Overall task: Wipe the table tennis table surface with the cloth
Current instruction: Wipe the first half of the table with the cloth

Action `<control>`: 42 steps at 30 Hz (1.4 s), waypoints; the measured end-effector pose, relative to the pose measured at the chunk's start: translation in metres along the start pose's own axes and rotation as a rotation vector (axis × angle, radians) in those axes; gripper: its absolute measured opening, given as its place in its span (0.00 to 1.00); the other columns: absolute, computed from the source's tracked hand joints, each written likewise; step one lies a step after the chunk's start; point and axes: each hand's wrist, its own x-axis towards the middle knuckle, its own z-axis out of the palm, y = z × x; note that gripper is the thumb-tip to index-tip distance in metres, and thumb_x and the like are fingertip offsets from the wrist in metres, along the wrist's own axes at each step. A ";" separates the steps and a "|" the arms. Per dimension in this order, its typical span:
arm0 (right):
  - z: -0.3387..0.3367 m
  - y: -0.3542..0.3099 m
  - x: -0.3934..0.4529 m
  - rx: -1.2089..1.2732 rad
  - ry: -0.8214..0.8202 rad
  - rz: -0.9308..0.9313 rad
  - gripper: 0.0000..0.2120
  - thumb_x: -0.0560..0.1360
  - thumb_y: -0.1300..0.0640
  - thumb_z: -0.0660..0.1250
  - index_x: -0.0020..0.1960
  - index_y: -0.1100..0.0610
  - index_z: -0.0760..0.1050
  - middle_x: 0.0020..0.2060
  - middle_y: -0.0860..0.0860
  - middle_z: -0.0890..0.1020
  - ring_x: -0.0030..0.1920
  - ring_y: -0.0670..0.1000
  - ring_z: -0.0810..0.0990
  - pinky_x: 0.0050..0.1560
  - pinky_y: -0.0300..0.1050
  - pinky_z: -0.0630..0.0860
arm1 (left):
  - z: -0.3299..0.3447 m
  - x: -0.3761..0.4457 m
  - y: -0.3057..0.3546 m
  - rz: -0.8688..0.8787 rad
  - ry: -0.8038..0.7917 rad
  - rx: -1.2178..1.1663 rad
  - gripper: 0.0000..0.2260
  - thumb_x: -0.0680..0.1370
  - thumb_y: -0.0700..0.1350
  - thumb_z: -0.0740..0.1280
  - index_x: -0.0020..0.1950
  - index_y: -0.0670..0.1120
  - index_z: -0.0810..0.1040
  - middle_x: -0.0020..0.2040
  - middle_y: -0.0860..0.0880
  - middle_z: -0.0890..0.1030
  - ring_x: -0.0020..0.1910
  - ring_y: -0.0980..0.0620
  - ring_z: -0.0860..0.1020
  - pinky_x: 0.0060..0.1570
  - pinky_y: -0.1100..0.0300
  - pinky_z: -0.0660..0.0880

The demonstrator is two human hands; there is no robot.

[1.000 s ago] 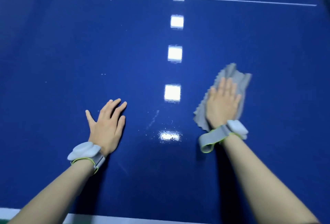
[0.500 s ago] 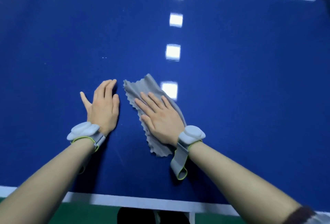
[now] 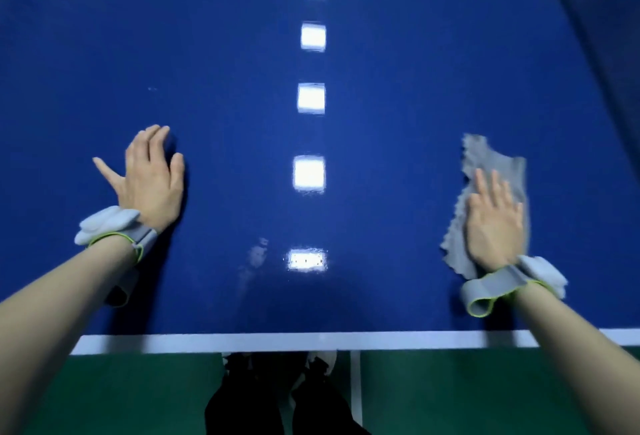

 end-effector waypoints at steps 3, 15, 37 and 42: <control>-0.009 0.033 -0.019 0.027 0.037 0.153 0.23 0.83 0.53 0.44 0.77 0.49 0.48 0.77 0.50 0.50 0.76 0.51 0.47 0.74 0.54 0.44 | -0.007 -0.016 -0.002 -0.010 -0.028 -0.009 0.18 0.80 0.47 0.54 0.71 0.49 0.63 0.72 0.50 0.63 0.71 0.48 0.61 0.66 0.31 0.41; 0.027 -0.106 -0.076 0.108 0.086 0.248 0.25 0.82 0.50 0.45 0.77 0.53 0.47 0.77 0.52 0.51 0.76 0.53 0.47 0.73 0.54 0.42 | -0.042 -0.067 -0.046 0.112 -0.200 -0.014 0.18 0.81 0.48 0.54 0.70 0.49 0.65 0.71 0.51 0.65 0.71 0.49 0.62 0.67 0.32 0.44; 0.084 -0.337 -0.215 -0.011 -0.236 -0.926 0.25 0.82 0.45 0.43 0.77 0.47 0.46 0.77 0.46 0.48 0.76 0.47 0.43 0.74 0.49 0.38 | -0.088 -0.116 -0.135 -0.067 -0.150 -0.030 0.18 0.81 0.49 0.52 0.71 0.51 0.63 0.71 0.51 0.65 0.70 0.48 0.64 0.69 0.36 0.44; 0.055 -0.228 -0.179 0.007 -0.191 -0.662 0.29 0.76 0.42 0.34 0.77 0.46 0.48 0.76 0.44 0.50 0.76 0.47 0.47 0.74 0.49 0.42 | -0.083 -0.126 -0.095 0.096 -0.234 0.022 0.19 0.81 0.48 0.53 0.72 0.50 0.62 0.72 0.52 0.64 0.72 0.50 0.61 0.68 0.35 0.43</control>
